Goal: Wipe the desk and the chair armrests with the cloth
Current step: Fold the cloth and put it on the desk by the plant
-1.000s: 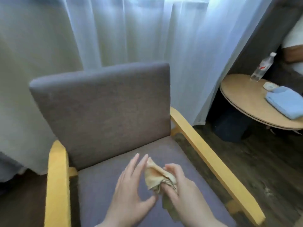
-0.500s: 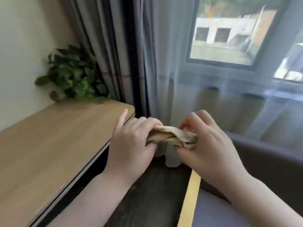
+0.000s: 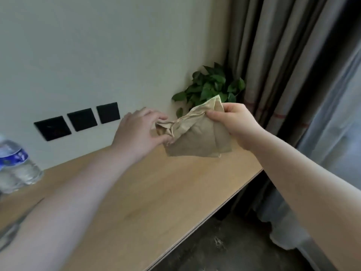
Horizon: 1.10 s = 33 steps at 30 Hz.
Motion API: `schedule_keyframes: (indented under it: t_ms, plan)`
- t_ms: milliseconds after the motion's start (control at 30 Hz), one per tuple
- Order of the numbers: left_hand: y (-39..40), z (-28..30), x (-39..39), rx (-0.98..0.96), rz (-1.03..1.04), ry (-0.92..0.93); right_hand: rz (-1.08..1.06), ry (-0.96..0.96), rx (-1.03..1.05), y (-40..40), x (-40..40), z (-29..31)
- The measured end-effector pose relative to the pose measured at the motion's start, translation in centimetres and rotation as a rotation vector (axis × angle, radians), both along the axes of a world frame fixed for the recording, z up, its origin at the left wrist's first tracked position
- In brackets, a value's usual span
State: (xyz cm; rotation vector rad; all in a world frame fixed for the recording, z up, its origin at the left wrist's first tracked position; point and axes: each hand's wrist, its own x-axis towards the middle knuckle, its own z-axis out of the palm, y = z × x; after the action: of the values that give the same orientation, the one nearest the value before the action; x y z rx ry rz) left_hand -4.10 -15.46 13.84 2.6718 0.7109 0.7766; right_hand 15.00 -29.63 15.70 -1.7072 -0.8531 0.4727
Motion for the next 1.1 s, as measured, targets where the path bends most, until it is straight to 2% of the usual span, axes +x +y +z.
schedule_keyframes:
  t_ms: [67,133,267,333,533,600,633,767,833,1000,1100]
  plan:
    - [2.2,-1.2,-0.6,-0.06,0.089,0.113,-0.035,-0.052,-0.137,4.5,1.4,-1.2]
    - [3.6,-3.0,-1.3,-0.132,0.156,0.187,0.021,-0.157,-0.355,8.6,2.9,-2.6]
    - [5.1,-6.5,-2.6,-0.223,0.26,0.246,0.105,-0.2,-0.742,16.0,7.0,-6.6]
    - [5.6,-7.8,-2.6,-0.235,0.325,0.268,0.02,-0.042,-0.702,18.9,9.6,-8.4]
    - [7.6,-9.4,-0.5,-0.22,0.433,0.259,-0.289,0.564,-0.318,24.9,16.7,-12.8]
    - [8.6,-9.1,0.7,-0.209,0.453,0.242,-0.354,0.758,-0.286,25.5,18.2,-15.1]
    - [9.0,-9.0,1.3,-0.198,0.458,0.238,-0.351,0.764,-0.33,25.6,18.7,-16.5]
    - [10.6,-8.1,3.4,-0.171,0.479,0.245,-0.188,0.445,-0.759,24.7,17.4,-19.0]
    - [11.0,-7.7,4.1,-0.154,0.487,0.244,-0.071,0.21,-0.864,24.8,15.0,-18.1]
    - [12.9,-5.8,3.0,-0.096,0.552,0.198,0.449,-0.505,-0.781,25.7,5.8,-14.1]
    - [14.5,-2.2,0.6,-0.017,0.612,0.202,0.421,-0.938,-0.464,26.1,1.4,-8.5]
